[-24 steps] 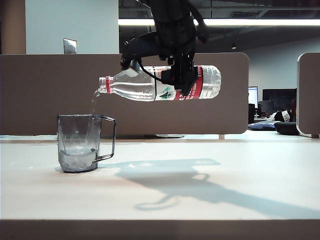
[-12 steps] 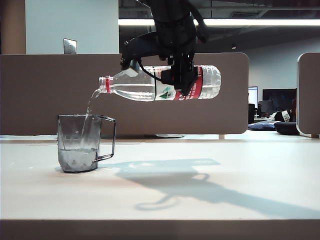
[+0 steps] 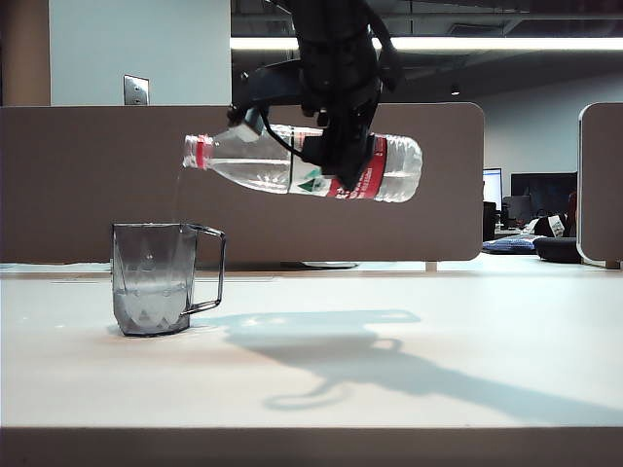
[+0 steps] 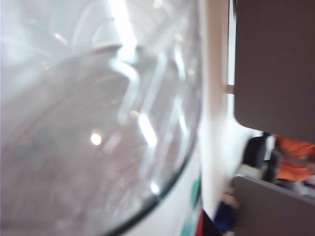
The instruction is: Pick up the mineral water bottle on the table and pour water into the mug until it's half full.
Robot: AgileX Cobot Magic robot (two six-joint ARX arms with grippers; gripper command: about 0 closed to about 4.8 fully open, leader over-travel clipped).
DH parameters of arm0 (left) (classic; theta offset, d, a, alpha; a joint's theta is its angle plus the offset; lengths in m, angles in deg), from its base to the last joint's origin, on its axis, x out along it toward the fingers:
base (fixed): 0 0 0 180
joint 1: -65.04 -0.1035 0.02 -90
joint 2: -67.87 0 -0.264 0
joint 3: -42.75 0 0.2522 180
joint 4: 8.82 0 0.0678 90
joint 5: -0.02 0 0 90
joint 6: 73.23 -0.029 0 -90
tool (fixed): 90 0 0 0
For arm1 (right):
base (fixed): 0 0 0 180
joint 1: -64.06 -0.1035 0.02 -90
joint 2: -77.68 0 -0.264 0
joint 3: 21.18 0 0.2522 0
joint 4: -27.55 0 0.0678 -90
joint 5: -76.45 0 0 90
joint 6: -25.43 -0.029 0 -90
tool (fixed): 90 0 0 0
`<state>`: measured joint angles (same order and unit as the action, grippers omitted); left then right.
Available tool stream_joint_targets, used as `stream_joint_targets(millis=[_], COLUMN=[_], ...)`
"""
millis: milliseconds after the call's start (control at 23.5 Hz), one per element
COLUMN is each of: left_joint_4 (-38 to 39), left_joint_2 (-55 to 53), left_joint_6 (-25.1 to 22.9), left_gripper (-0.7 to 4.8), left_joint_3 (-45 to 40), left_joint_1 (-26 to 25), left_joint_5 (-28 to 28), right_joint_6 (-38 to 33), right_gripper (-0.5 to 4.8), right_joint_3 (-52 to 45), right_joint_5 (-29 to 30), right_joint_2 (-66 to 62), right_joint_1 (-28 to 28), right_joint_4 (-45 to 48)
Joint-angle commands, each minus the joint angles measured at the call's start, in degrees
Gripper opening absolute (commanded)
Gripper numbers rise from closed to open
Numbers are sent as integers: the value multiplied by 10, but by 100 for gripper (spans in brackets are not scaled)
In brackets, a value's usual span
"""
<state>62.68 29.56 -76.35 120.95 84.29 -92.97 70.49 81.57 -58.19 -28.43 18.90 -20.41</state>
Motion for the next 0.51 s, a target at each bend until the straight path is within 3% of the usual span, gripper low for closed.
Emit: stream_joint_targets(millis=[43,298,383,510], left_joint_4=[0,0,-1,-1], left_joint_2=[1,1,0,0], left_joint_6=[-14,-14,-14,-14], left_gripper=[-5,-5,-5,-5], left_joint_3=[4,4,4,4], left_joint_1=[0,0,0,0], left_joint_5=[-2,-2,-2,-2], right_joint_6=[-97,-234,-322,-347], right_gripper=[255,255,255,255], right_joint_3=[6,6,5,5], right_joint_5=[34,114,158,165], right_joint_2=[10,23,38,54], right_joint_1=[0,6,21,34], right_joint_4=[9,15,13,12])
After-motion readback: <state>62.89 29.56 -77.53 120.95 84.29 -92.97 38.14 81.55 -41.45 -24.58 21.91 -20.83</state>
